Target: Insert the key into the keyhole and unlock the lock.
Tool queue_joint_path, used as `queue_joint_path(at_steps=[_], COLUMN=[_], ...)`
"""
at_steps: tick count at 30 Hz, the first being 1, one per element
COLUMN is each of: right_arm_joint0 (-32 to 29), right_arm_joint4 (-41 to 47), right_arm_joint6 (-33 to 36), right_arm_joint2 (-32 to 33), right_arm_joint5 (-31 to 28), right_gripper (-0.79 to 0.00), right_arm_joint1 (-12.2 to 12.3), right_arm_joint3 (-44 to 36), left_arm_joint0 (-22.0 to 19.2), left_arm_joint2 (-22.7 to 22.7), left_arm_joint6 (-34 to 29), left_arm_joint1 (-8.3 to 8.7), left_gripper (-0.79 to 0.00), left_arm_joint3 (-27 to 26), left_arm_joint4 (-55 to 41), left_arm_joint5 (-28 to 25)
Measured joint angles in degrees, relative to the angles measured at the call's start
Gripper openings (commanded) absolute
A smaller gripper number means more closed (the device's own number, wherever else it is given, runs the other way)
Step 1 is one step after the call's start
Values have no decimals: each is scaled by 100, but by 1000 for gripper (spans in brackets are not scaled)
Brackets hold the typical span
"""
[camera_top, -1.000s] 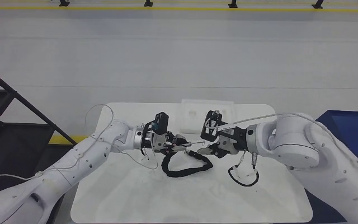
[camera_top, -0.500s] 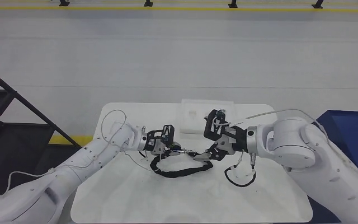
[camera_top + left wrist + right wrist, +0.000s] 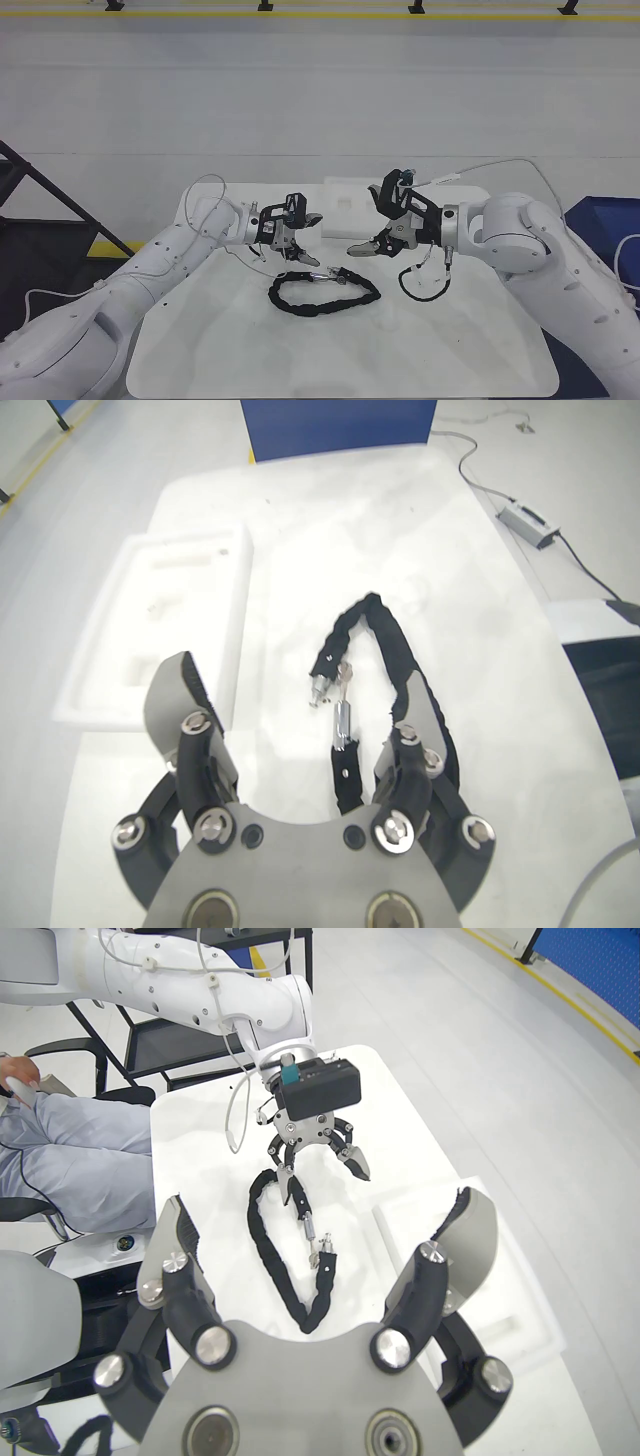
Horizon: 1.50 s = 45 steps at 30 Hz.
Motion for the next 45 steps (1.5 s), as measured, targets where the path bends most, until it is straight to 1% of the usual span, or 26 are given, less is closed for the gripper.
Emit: queue_joint_path(at_steps=[3, 9, 10, 11, 16, 22, 24, 45], right_arm_joint0=[293, 842, 918, 966, 1126, 1132, 1123, 1123], right_arm_joint4=[-17, 78, 101, 124, 274, 340, 315, 313], right_arm_joint6=[-189, -127, -87, -60, 149, 63, 16, 18], right_arm_joint2=[65, 115, 122, 125, 143, 232, 247, 247], right_arm_joint5=[-308, -842, -902, -945, -1176, -1476, -1502, -1495], right_gripper=[0, 0, 0, 0, 0, 0, 0, 0], right_arm_joint1=[-50, -120, -127, -131, -135, -121, -120, -120], right_arm_joint3=[403, 1034, 1110, 1147, 1236, 1263, 1269, 1270], left_arm_joint0=[-313, -1234, -1418, -1524, -1871, -2009, -2023, -2023], left_arm_joint2=[186, 971, 1099, 1127, 1109, 1110, 1110, 1110], left_arm_joint6=[322, 600, 587, 545, 45, -695, -843, -848], left_arm_joint1=[34, 206, 251, 285, 493, 724, 762, 764], left_gripper=[0, 0, 0, 0, 0, 0, -1, -1], left_arm_joint3=[40, 116, 153, 161, -79, -508, -581, -586], left_arm_joint4=[-374, -1326, -1501, -1618, -2293, -3134, -3288, -3293], left_arm_joint5=[0, 0, 0, 0, 0, 0, 0, 0])
